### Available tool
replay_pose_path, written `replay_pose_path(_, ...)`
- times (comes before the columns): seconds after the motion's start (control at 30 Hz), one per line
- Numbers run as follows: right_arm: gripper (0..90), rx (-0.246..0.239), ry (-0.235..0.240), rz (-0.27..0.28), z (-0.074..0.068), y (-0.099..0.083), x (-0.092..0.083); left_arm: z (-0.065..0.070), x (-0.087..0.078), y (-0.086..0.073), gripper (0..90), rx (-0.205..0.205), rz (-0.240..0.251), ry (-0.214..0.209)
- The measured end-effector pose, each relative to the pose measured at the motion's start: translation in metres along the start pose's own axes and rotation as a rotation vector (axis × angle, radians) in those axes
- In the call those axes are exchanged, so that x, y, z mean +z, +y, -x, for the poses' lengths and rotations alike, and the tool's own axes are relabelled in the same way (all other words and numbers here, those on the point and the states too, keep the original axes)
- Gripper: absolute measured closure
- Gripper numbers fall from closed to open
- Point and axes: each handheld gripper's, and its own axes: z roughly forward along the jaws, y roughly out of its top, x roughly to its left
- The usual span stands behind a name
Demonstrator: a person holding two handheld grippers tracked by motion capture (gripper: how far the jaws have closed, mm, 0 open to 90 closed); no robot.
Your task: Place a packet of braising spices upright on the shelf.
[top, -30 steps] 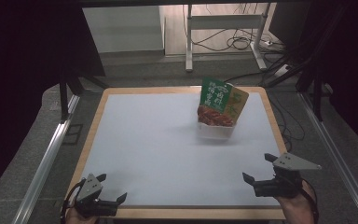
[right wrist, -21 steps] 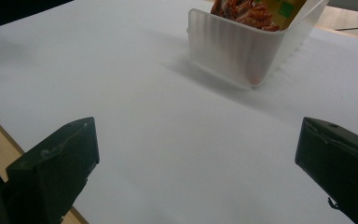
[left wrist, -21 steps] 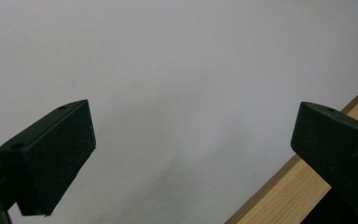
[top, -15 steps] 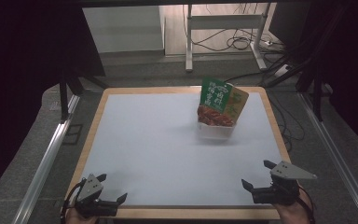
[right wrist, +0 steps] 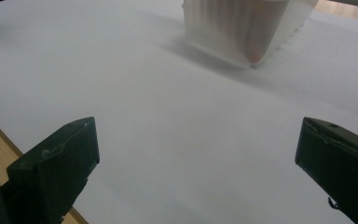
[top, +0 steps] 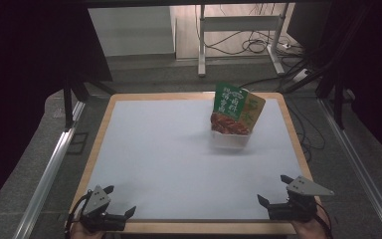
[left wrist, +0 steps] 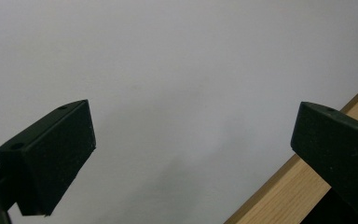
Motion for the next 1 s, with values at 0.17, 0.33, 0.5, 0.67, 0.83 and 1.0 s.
replay_pose_path(0.17, 0.0, 0.001, -0.002, -0.01, 0.001, -0.005, 0.003, 0.0, 0.0, 0.0, 0.0, 0.003, -0.002, 0.001)
replay_pose_path(0.33, 0.0, 0.003, 0.005, -0.015, 0.001, -0.009, 0.006, 0.0, 0.0, 0.0, 0.0, 0.005, -0.005, 0.002)
replay_pose_path(0.5, 0.0, 0.011, 0.005, -0.024, 0.003, -0.012, 0.009, 0.001, 0.001, 0.0, 0.0, 0.011, -0.009, 0.002)
replay_pose_path(0.67, 0.0, 0.016, 0.01, -0.043, 0.004, -0.015, 0.012, 0.001, 0.001, 0.0, 0.0, 0.015, -0.011, 0.004)
replay_pose_path(0.83, 0.0, 0.018, 0.021, -0.074, 0.005, -0.018, 0.017, 0.002, 0.001, 0.0, 0.0, 0.017, -0.013, 0.005)
replay_pose_path(1.0, 0.0, 0.03, 0.036, -0.111, 0.006, -0.022, 0.021, 0.002, 0.002, 0.001, 0.0, 0.021, -0.018, 0.005)
